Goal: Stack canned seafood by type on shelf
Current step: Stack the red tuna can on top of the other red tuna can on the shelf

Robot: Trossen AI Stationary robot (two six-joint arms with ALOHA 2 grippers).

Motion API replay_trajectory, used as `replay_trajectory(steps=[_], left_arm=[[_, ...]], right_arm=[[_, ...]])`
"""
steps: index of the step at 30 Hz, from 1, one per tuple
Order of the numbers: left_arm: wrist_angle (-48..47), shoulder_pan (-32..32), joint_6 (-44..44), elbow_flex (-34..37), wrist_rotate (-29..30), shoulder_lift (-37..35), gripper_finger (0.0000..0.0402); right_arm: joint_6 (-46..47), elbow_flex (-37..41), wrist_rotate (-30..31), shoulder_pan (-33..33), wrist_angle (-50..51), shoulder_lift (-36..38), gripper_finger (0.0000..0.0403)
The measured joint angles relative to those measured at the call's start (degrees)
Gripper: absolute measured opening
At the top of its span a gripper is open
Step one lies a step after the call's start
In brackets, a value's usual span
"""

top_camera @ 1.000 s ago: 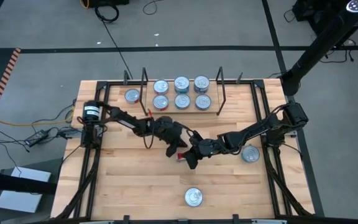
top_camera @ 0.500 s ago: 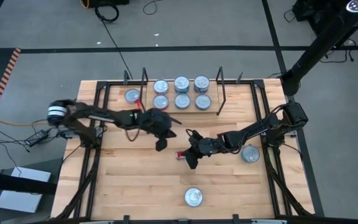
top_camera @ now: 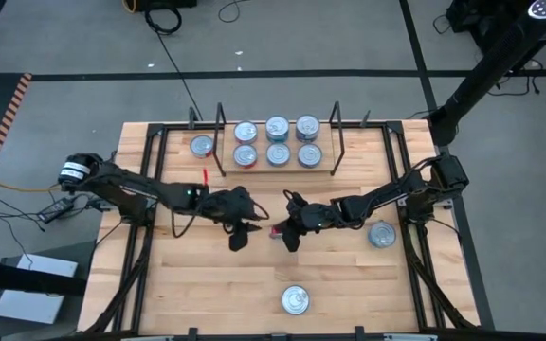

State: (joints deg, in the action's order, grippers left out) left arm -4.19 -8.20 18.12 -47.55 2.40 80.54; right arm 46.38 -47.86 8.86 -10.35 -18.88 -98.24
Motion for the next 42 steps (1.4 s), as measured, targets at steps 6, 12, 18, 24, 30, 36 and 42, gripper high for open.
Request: replay_trajectory(steps=[6, 12, 18, 24, 30, 36, 42], left_arm=[[3.8, -1.6, -1.5, 0.0, 2.6, 2.4, 0.0217], [4.3, -1.6, -4.5, -3.5, 3.3, 6.2, 0.0265], [4.2, -1.6, -6.2, -8.7, 4.0, 12.6, 0.0289], [1.8, -1.6, -8.2, -14.1, 4.1, 18.9, 0.0294], [-0.8, -1.6, -12.5, -18.1, 4.0, 22.7, 0.0294], [-2.5, -1.5, -14.8, -20.8, 4.4, 25.1, 0.0294], [-3.0, -1.1, -15.0, -21.9, 5.2, 25.2, 0.0294]], right_arm=[[-0.1, 0.0, -1.0, 0.0, -0.7, 1.6, 0.0012], [-1.2, 0.0, -1.8, -1.8, 6.2, 9.2, 0.001], [-1.1, 0.0, -0.5, -4.5, 21.1, 19.5, 0.001], [0.1, 0.0, 3.7, -6.9, 31.0, 25.9, 0.001], [0.3, 0.0, 5.6, -7.7, 34.1, 27.3, 0.001], [0.6, 0.0, 6.1, -8.2, 35.3, 26.9, 0.0011], [0.6, 0.0, 6.7, -8.4, 35.2, 26.9, 0.0011]])
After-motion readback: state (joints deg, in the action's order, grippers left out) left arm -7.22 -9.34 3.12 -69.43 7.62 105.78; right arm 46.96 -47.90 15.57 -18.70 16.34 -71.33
